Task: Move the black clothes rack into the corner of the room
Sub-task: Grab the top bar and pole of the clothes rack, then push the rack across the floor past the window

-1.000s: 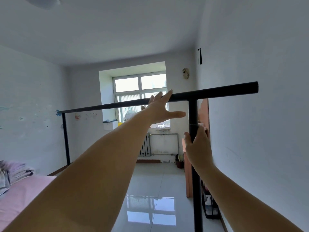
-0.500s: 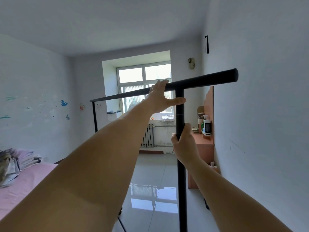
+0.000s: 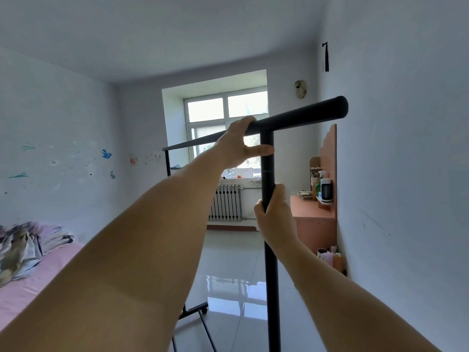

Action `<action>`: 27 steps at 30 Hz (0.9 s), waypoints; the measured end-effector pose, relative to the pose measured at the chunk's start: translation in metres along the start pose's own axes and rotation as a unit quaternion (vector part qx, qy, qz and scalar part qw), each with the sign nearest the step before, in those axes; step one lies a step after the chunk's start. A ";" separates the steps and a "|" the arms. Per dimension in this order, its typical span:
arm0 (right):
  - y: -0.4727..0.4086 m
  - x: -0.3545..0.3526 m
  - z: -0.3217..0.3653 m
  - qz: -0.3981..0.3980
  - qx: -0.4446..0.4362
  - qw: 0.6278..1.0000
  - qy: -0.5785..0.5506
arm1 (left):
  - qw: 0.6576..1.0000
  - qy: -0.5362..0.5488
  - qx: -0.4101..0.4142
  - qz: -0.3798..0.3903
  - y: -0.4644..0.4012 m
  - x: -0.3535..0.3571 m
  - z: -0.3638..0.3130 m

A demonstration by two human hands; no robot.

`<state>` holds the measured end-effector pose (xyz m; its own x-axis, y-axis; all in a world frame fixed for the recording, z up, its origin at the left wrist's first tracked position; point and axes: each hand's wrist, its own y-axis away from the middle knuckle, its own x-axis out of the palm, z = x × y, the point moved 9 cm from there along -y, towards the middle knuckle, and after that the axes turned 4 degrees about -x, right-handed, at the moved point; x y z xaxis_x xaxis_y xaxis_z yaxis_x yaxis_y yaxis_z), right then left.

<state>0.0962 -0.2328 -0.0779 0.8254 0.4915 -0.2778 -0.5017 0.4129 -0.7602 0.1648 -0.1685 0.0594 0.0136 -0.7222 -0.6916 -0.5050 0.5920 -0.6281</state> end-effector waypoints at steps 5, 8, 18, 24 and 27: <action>-0.021 0.014 -0.022 -0.008 -0.002 1.000 -0.004 | 1.000 0.008 0.006 -0.006 -0.023 0.012 0.018; -0.034 0.024 -0.033 -0.029 -0.016 0.999 -0.013 | 1.000 -0.004 0.021 0.001 -0.040 0.016 0.027; -0.087 0.091 -0.074 -0.040 -0.043 0.998 0.023 | 0.998 -0.010 0.051 0.020 -0.096 0.033 0.099; -0.127 0.133 -0.101 -0.028 -0.044 0.999 -0.007 | 0.997 -0.007 0.071 0.010 -0.136 0.045 0.143; -0.144 0.149 -0.115 -0.022 -0.044 0.998 -0.032 | 0.997 -0.006 0.074 0.004 -0.153 0.051 0.158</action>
<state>0.3208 -0.3075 -0.0776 0.8260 0.5243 -0.2070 -0.4385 0.3670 -0.8204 0.3793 -0.2390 0.0636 0.0206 -0.7134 -0.7005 -0.3717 0.6449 -0.6677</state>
